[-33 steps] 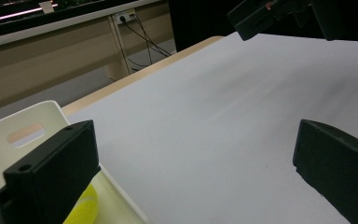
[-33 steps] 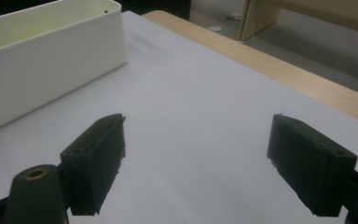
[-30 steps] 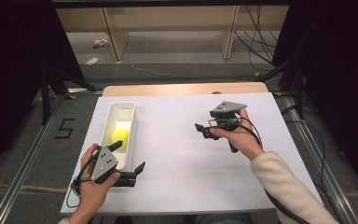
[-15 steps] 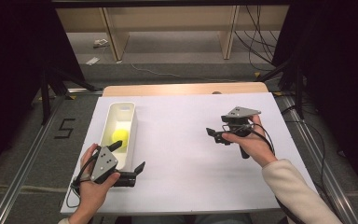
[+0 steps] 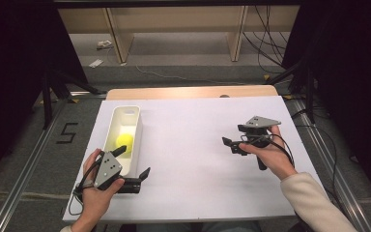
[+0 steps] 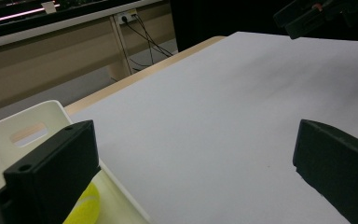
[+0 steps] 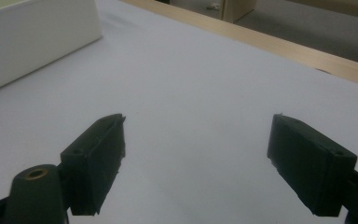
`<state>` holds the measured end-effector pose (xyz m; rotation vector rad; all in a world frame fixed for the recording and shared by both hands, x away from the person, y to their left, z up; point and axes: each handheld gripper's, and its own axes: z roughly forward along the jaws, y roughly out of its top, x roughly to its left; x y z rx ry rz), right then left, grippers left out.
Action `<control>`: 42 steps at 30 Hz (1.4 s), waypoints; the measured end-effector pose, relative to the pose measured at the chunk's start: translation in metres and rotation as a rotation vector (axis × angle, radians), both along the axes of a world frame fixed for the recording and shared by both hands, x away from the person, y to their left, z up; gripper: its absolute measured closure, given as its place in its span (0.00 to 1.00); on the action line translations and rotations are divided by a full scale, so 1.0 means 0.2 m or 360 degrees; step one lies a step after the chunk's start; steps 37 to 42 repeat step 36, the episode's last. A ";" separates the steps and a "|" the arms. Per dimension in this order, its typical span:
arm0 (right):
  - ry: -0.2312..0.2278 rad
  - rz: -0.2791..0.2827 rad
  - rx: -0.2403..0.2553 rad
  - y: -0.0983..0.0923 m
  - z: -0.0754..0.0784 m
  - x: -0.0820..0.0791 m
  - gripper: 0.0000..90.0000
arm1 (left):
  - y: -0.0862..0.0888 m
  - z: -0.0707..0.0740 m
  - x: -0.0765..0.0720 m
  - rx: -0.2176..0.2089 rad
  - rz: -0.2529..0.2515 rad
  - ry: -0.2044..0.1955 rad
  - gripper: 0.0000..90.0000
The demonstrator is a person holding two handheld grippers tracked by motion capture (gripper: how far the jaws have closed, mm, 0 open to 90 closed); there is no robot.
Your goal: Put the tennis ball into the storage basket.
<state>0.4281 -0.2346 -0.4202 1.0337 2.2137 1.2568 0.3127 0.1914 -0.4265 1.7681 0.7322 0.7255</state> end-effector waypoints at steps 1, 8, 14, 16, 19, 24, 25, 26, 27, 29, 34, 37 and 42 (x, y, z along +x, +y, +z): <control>0.0004 -0.0003 0.0005 -0.01 0.00 0.00 0.22 | 0.00 0.00 0.00 0.0000 0.0000 0.0000 0.00; 0.0019 -0.0025 0.0010 -0.06 -0.04 -0.04 0.22 | 0.00 0.00 0.00 -0.0001 0.0002 0.0001 0.00; 0.0018 -0.0038 0.0011 -0.10 -0.05 -0.07 0.22 | 0.00 0.00 0.00 0.0001 0.0003 0.0004 0.00; 0.0015 -0.0039 0.0016 -0.12 -0.06 -0.08 0.22 | 0.00 0.00 0.00 0.0002 0.0003 0.0004 0.00; 0.0014 -0.0041 0.0035 -0.13 -0.06 -0.11 0.22 | 0.00 0.00 0.00 0.0003 0.0002 0.0003 0.00; -0.0002 -0.0049 0.0061 -0.15 -0.07 -0.13 0.22 | 0.00 0.00 0.00 -0.0002 -0.0002 0.0000 0.00; -0.0002 -0.0049 0.0063 -0.15 -0.07 -0.13 0.22 | 0.00 0.00 0.00 -0.0002 -0.0004 -0.0001 0.00; -0.0006 -0.0051 0.0067 -0.15 -0.07 -0.13 0.22 | 0.00 0.00 0.00 -0.0001 -0.0005 -0.0002 0.00; -0.0010 -0.0052 0.0070 -0.15 -0.07 -0.13 0.22 | 0.00 0.00 0.00 -0.0003 -0.0004 0.0000 0.00; -0.0015 -0.0051 0.0073 -0.14 -0.07 -0.13 0.22 | 0.00 0.00 0.00 -0.0002 -0.0006 -0.0002 0.00; -0.0020 -0.0048 0.0075 -0.14 -0.07 -0.14 0.22 | 0.00 0.00 0.00 -0.0003 -0.0005 0.0002 0.00; -0.0026 -0.0048 0.0081 -0.14 -0.07 -0.13 0.22 | 0.00 0.00 0.00 -0.0002 -0.0004 0.0005 0.00; -0.0026 -0.0048 0.0081 -0.14 -0.07 -0.13 0.22 | 0.00 0.00 0.00 -0.0002 -0.0004 0.0005 0.00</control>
